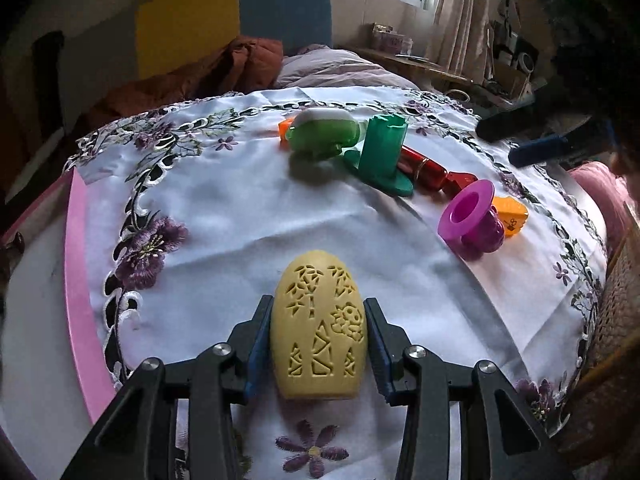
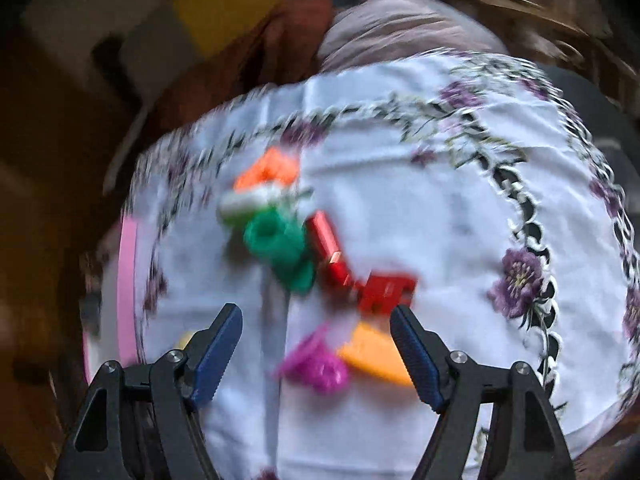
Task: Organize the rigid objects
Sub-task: 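Grasp the magenta flared cup with the right gripper while the left gripper holds the soap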
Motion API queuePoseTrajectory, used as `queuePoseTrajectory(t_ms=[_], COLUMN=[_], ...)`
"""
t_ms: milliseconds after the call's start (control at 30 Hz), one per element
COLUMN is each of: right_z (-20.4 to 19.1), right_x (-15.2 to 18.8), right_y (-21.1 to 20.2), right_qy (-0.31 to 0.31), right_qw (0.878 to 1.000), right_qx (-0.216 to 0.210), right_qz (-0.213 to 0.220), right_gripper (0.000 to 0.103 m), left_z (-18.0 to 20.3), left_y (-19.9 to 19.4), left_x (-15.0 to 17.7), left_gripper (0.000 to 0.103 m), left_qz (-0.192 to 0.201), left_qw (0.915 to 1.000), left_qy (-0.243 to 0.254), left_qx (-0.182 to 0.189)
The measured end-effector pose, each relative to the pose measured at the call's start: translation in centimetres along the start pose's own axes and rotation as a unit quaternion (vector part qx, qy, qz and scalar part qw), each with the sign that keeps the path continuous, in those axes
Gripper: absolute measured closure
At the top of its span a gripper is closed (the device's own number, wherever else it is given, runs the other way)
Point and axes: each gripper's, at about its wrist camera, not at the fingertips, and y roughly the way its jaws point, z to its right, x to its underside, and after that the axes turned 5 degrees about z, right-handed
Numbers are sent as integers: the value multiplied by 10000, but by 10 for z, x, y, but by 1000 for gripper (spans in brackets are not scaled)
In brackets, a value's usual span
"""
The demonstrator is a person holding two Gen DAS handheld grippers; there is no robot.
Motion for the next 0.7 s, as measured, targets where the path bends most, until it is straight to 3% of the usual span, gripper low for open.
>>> queuePoseTrajectory(t_ms=[300,467,533,567,700], right_z=[-44,-64,-66,-67,-70], right_x=[23,32,35,35,35], right_y=[48,72,76,77,75], right_qy=[-1370,-2082,-2215,-2265,-2307], right_qw=[9857,9674,9627,9613,9637], right_qx=[692,1001,1125,1166,987], right_qz=[-701,-1035,-1077,-1047,-908], right_gripper=[25,29,43,56,56], left_z=[-2,-3,-4,-4,-4], left_y=[-2,-2,-2,-2,-3], left_x=[1,0,1,1,2], left_gripper=[59,59,59,59,59], left_qz=[5,-1,6,12,38], left_qw=[10000,9999,9999,9999,9999], left_qy=[-40,-67,-88,-90,-111], left_qx=[71,106,118,115,126])
